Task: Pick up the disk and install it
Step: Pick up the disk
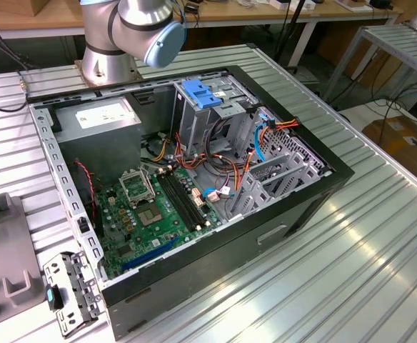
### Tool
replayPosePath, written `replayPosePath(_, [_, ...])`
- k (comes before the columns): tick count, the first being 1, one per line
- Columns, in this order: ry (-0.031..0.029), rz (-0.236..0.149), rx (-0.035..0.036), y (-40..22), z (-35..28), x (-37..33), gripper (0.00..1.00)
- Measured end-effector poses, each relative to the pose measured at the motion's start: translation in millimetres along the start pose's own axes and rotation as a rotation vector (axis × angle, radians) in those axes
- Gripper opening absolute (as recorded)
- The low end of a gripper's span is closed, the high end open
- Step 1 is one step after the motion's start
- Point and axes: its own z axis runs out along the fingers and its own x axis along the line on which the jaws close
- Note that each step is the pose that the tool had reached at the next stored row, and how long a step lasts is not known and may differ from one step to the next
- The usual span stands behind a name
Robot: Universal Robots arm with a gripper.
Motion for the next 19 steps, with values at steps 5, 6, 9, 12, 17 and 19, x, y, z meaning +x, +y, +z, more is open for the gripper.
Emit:
replayPosePath(5, [0.0000,0.000,0.0002,0.0,-14.2,0.1,0.37])
replayPosePath(6, [-0.0001,0.000,0.0003,0.0,-16.8,0.1,0.37])
replayPosePath(9, [0.0000,0.000,0.0004,-0.1,-25.0,0.1,0.37])
replayPosePath(12, [-0.0001,0.000,0.0007,-0.1,-32.1,0.2,0.37])
replayPosePath(17, [-0.0001,0.000,0.0008,-0.1,-34.9,0.2,0.37])
replayPosePath(19, [-0.0001,0.000,0.0007,-0.1,-35.6,0.2,0.37])
